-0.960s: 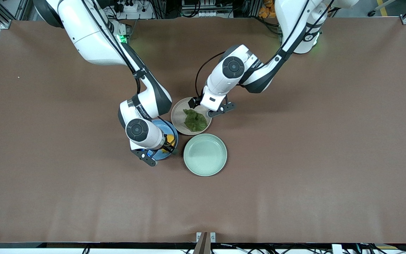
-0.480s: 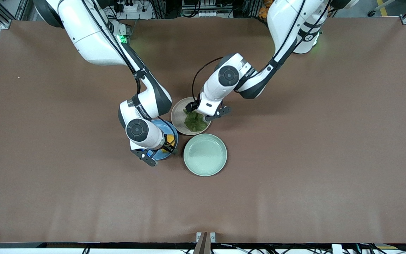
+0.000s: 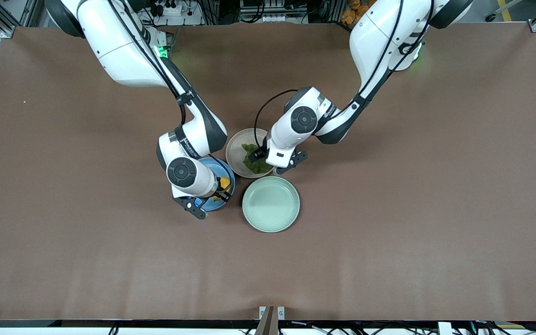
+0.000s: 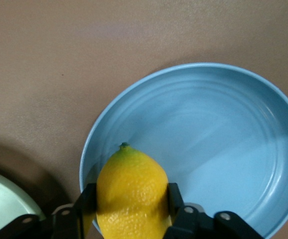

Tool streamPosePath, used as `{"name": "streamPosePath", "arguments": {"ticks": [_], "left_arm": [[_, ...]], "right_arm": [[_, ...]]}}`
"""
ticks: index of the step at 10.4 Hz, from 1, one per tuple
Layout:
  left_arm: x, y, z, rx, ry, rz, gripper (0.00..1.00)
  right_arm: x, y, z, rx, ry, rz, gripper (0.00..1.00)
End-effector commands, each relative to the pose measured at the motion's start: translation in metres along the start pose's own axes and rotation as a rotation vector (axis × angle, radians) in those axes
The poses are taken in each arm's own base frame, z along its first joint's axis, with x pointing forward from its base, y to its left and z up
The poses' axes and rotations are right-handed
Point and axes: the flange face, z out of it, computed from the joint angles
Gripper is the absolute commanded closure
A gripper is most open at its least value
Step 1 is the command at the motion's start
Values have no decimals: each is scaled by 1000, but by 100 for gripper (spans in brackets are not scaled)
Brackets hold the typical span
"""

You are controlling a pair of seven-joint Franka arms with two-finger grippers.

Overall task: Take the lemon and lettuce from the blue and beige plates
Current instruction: 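Close the right gripper on the lemon while the left gripper grasps the lettuce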

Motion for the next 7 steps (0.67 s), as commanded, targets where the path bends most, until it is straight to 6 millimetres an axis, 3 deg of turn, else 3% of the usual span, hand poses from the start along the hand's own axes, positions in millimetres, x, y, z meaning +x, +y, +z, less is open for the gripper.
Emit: {"name": "streamPosePath", "arguments": {"ticks": [1, 3, 4, 5, 6, 7], "left_arm": [[1, 12, 8, -22, -14, -37, 11], [4, 10, 16, -15, -18, -32, 12], [6, 12, 17, -18, -18, -32, 13], [9, 11, 20, -16, -16, -34, 14], [7, 13, 20, -18, -14, -29, 22], [7, 13, 20, -18, -14, -28, 31]], "right_arm": [[0, -2, -4, 9, -6, -20, 65], [1, -1, -19, 16, -2, -97, 74], [2, 1, -28, 1, -11, -114, 86], [15, 8, -45, 9, -6, -107, 95], [27, 17, -62, 11, -8, -158, 100], [53, 38, -82, 10, -19, -214, 100]]}}
